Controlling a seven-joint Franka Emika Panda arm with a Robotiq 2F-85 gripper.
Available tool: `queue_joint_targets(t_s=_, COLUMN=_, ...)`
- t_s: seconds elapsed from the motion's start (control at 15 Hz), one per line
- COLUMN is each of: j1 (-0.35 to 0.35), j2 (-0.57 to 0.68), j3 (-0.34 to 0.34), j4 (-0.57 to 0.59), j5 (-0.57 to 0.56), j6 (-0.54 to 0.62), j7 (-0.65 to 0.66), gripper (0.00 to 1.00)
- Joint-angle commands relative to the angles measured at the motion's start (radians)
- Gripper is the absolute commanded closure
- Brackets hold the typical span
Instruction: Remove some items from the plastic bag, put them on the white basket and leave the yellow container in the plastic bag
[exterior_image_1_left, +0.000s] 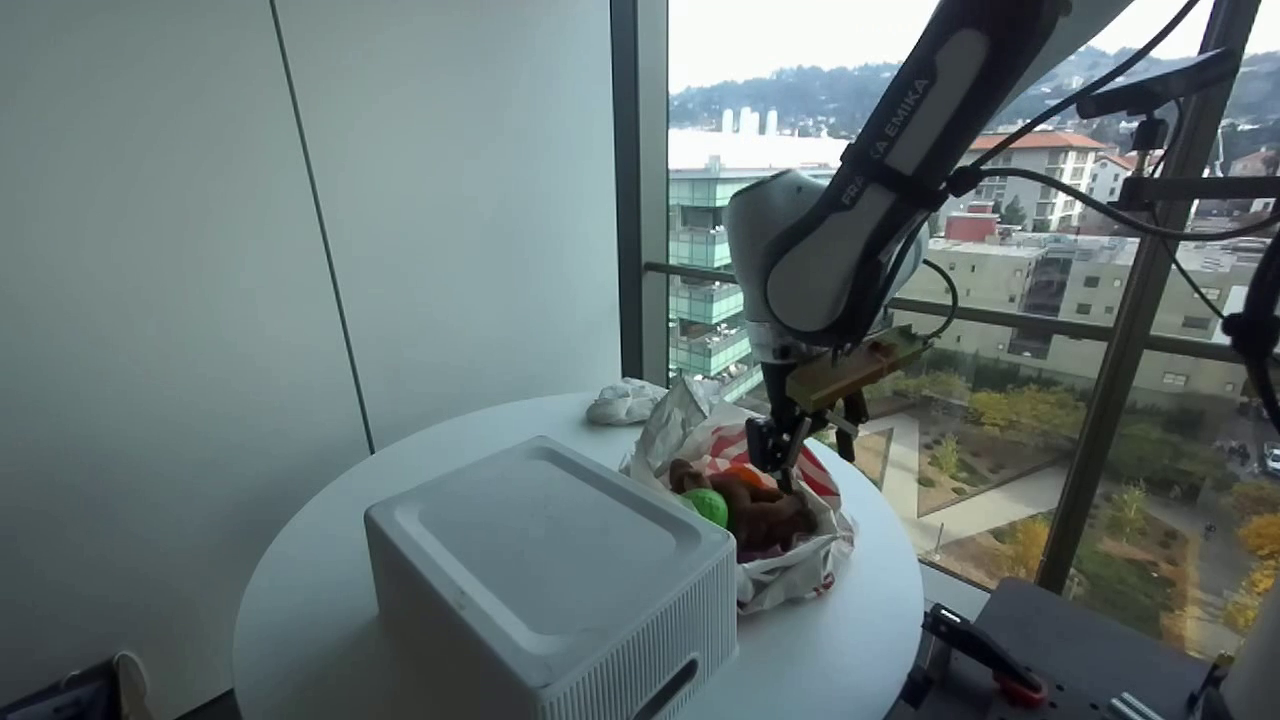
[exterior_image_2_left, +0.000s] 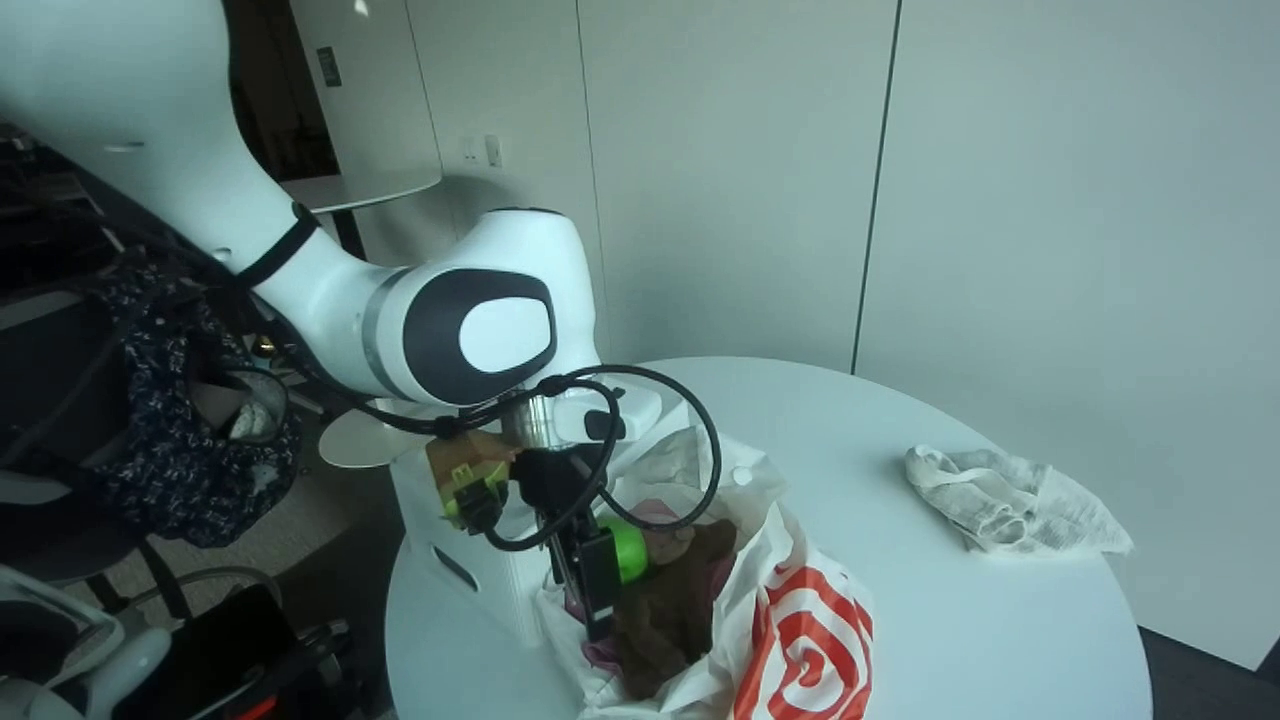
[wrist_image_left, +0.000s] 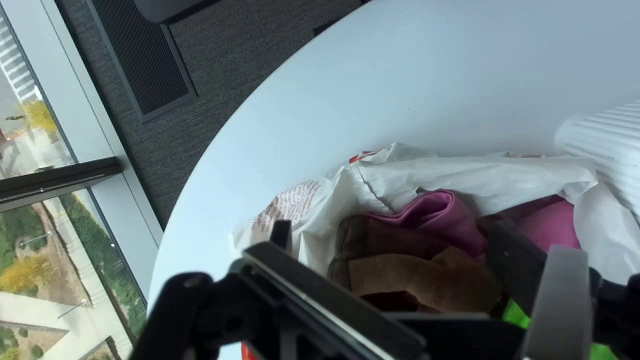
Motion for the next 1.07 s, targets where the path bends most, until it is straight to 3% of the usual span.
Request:
queue_joint_targets(t_s=0.0, j1=0.011, j2=0.114, j3=-0.03, j4=0.032, j5=-0.121, j6=0.133, j7=0.147, gripper=0.0)
queue_joint_targets(t_s=0.47, j1=0.096, j2=0.269, j3=-0.114, j4=0.092, j5=-0.181, j6=0.302, j7=0.207, gripper=0.0)
queue_joint_targets(t_s=0.8, j1=0.204, j2=0.388, j3=-0.229, j4=0.176, j5=-0.27, j6=0.413, j7=0.25, gripper=0.0)
queue_joint_targets(t_s=1.0, j1=0.204, j2=0.457, j3=-0.258, j4=0.22, j5=-0.351, j6=0.44, j7=0.286, gripper=0.02)
